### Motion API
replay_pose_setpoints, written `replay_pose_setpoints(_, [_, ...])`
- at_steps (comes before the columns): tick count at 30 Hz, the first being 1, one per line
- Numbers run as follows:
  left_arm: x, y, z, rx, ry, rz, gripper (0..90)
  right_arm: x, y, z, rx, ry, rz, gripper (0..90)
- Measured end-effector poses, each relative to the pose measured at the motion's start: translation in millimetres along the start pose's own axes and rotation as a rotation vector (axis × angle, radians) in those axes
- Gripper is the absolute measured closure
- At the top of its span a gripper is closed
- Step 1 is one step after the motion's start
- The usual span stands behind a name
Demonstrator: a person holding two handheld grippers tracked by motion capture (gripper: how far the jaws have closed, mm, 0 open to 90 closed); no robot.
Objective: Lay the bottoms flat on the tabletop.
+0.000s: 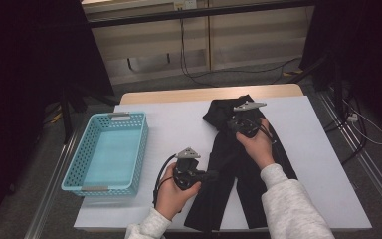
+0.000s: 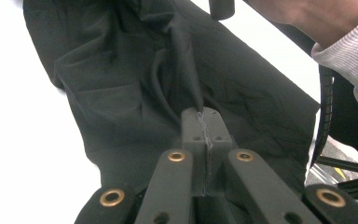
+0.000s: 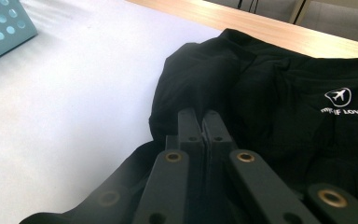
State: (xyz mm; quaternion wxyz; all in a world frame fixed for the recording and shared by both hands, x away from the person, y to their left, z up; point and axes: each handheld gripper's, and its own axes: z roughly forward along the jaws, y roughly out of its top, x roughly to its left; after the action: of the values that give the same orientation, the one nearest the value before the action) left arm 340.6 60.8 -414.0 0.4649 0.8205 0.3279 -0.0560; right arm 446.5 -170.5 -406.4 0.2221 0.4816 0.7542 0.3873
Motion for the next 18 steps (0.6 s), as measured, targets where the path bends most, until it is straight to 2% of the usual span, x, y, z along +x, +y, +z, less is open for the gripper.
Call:
replay_pose_setpoints(13, [1.8, 1.3, 2.5, 0.009, -0.019, -0.002, 90.0, -2.0, -0.1, 1.9, 0.004, -0.011, 0.001, 88.0])
replay_pose_setpoints(18, [1.4, 1.4, 0.1, 0.007, -0.017, -0.008, 90.0, -1.2, 1.1, 1.4, 0.005, -0.013, -0.013, 88.2])
